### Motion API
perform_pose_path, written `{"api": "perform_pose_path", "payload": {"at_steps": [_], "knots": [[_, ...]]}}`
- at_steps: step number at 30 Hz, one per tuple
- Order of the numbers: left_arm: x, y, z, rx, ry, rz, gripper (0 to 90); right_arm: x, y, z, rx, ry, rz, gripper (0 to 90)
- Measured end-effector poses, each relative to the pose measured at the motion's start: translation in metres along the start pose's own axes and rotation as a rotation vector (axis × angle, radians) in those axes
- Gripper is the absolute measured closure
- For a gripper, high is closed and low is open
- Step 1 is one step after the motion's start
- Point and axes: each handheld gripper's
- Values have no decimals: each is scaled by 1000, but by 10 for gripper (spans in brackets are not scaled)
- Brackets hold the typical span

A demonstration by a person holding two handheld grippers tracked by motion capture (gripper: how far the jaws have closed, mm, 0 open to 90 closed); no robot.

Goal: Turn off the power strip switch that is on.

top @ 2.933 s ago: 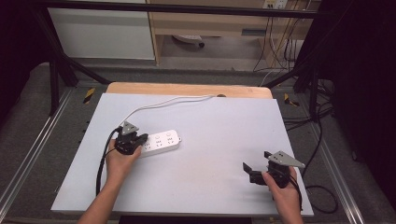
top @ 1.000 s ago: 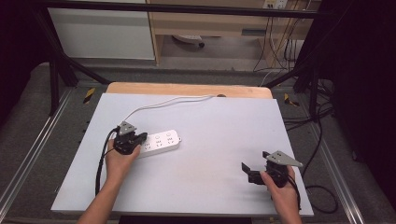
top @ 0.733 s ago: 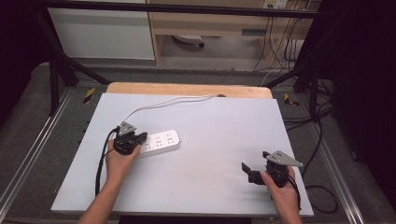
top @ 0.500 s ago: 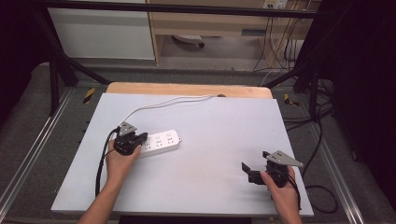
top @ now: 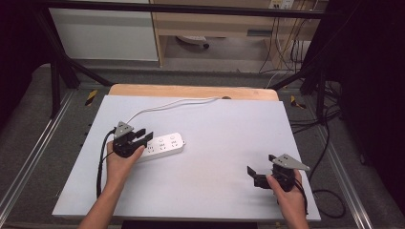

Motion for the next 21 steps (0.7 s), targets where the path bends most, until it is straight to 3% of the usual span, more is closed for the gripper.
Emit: {"api": "perform_pose_path", "payload": {"at_steps": [1, 2, 3, 4, 5, 6, 9, 17, 21], "knots": [[-1, 1, 0, -1, 8, 2, 390, 0, 0, 0, 0, 1, 0, 29], [-2, 2, -1, -8, 12, -5, 390, 0, 0, 0, 0, 1, 0, 29], [-3, 2, -1, -12, 15, -14, 272, 0, 0, 0, -1, 1, 0, 29], [-5, 3, -1, -11, 18, -20, 220, 0, 0, 0, -1, 0, 0, 29], [-6, 3, -1, -11, 22, -26, 220, 0, 0, 0, -1, 0, 0, 29], [-7, 4, -1, -7, 27, -30, 145, 0, 0, 0, -2, 0, 0, 28], [-10, 5, -2, 1, 47, -32, 78, 0, 0, 0, -2, -1, 0, 29], [-18, 11, -6, 44, 70, -30, 57, 0, 0, 0, -1, 2, -3, 29], [-24, 17, -10, 51, 56, -37, 57, -1, -1, 1, -1, 4, -2, 29]]}}
Point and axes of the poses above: each handheld gripper's, and its own axes: y roughly backward along the jaws, x roughly out of its underside, z roughly to its left, and after that the axes turned 13 degrees about -y, right-handed
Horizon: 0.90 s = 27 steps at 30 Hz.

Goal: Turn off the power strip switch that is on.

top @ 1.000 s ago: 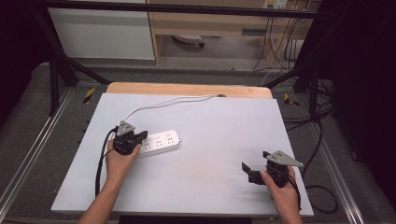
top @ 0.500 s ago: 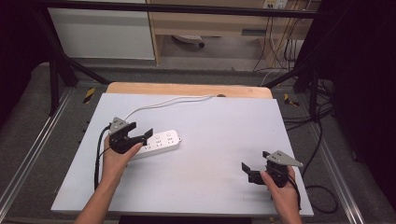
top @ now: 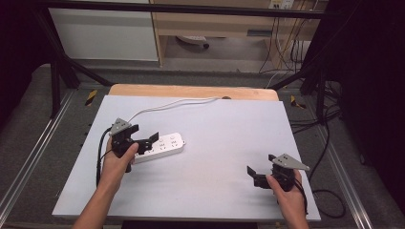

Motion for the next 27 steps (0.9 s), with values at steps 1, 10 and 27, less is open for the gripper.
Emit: {"api": "perform_pose_path", "payload": {"at_steps": [1, 10, 27], "knots": [[-1, 2, -1, 6, -5, -5, 56, 0, 0, 0, 0, 1, 2, 29], [-4, 17, -7, -14, -21, 18, 53, 0, 0, 0, -1, 0, 0, 27], [-3, 58, -6, -28, -6, -16, 53, -1, 2, -2, 1, -10, -10, 23]]}}
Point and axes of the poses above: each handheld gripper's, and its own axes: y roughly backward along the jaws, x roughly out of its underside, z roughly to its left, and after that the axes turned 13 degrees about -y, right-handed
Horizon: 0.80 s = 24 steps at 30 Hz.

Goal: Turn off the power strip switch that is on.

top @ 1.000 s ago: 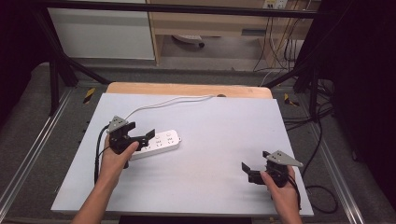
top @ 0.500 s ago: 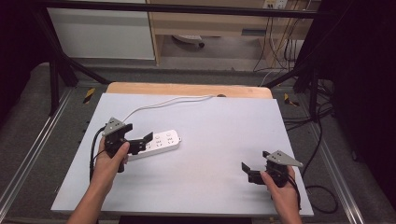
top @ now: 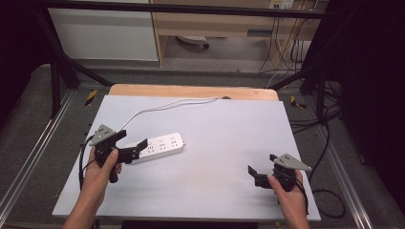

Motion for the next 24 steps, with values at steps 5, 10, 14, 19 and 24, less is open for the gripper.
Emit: {"api": "perform_pose_path", "payload": {"at_steps": [5, 10, 14, 19, 24], "knots": [[4, 10, 3, -9, 1, -3, 54, 0, 0, 0, -1, -1, -1, 24], [9, 20, 6, -20, 4, -5, 55, 0, 0, 0, -1, 0, -2, 24], [12, 27, 8, -27, 1, -11, 55, 0, -1, 1, -1, 0, 0, 23], [15, 36, 10, -36, 2, -15, 55, 0, -1, 0, 0, 5, 3, 23], [21, 44, 13, -46, 3, -11, 56, 0, -2, 1, -1, 6, 4, 23]]}}
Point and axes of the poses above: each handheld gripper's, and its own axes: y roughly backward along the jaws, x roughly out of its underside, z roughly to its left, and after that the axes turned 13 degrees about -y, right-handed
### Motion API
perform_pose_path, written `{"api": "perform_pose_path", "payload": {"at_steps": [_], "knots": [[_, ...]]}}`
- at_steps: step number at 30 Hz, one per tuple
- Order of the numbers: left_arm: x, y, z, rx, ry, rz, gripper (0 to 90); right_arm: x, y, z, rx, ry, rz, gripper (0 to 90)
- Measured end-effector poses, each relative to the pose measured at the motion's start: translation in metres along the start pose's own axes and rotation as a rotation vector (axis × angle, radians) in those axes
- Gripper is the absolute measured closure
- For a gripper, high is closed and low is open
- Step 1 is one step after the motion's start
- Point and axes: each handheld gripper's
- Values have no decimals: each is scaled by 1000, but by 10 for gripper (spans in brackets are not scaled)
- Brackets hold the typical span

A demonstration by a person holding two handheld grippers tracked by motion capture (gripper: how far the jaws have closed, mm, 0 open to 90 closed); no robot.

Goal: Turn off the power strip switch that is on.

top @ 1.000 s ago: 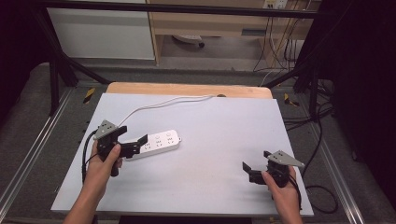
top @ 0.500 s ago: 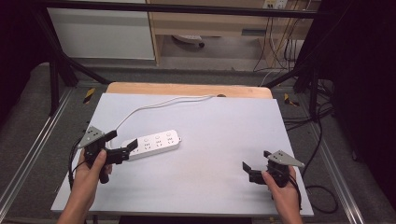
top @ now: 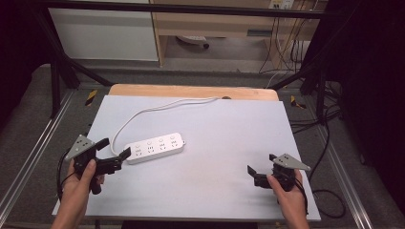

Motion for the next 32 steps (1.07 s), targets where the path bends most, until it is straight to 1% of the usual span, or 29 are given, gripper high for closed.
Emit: {"api": "perform_pose_path", "payload": {"at_steps": [3, 5, 8, 11, 15, 17, 18, 19, 20, 21, 22, 23, 24, 25, 27, 29, 30, 31, 32], "knots": [[5, 4, 2, -3, -2, -1, 56, 0, -1, 0, 2, 1, -1, 23], [8, 7, 4, -2, -11, 2, 56, 0, -1, 1, 2, 0, -3, 23], [16, 9, 6, -20, -16, 1, 62, 0, -2, 1, 3, 6, -1, 23], [23, 10, 10, -23, -15, 21, 70, 1, -3, 1, 4, 5, -1, 24], [33, 10, 9, -7, -27, 70, 68, 1, -4, 1, 7, 10, 0, 23], [38, 7, 7, -6, -47, 103, 65, 1, -5, 0, 10, 9, 0, 24], [41, 6, 5, -5, -53, 125, 64, 1, -5, 0, 11, 9, 1, 24], [44, 4, 3, 5, -55, 144, 64, 2, -7, 0, 18, 13, 0, 24], [46, 2, 1, 17, -66, 163, 64, 2, -7, 0, 18, 13, 0, 24], [48, 0, -2, 23, -81, 181, 64, 3, -9, -1, 29, 11, 3, 26], [50, -2, -5, 26, -86, 189, 64, 3, -10, -1, 41, 15, 5, 29], [50, -4, -8, 33, -92, 195, 64, 3, -10, -1, 41, 15, 5, 29], [51, -6, -11, 44, -102, 202, 64, 4, -15, -2, 58, 9, 13, 30], [53, -12, -18, 48, -111, 218, 63, 5, -18, -3, 74, 11, 27, 30], [55, -16, -23, 45, -136, 244, 78, 7, -25, -6, 115, 12, 59, 35], [54, -17, -25, 43, -142, 242, 84, 10, -34, -10, 147, 4, 89, 36], [52, -17, -26, 40, -130, 223, 80, 8, -40, -12, 165, -25, 144, 30], [52, -16, -26, 39, -129, 221, 76, 7, -43, -13, 193, -36, 172, 33], [52, -16, -26, 39, -129, 221, 76, 7, -43, -13, 193, -36, 172, 33]]}}
Point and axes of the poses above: each handheld gripper's, and its own axes: y roughly backward along the jaws, x roughly out of its underside, z roughly to its left, and after that the axes turned 13 degrees about -y, right-handed
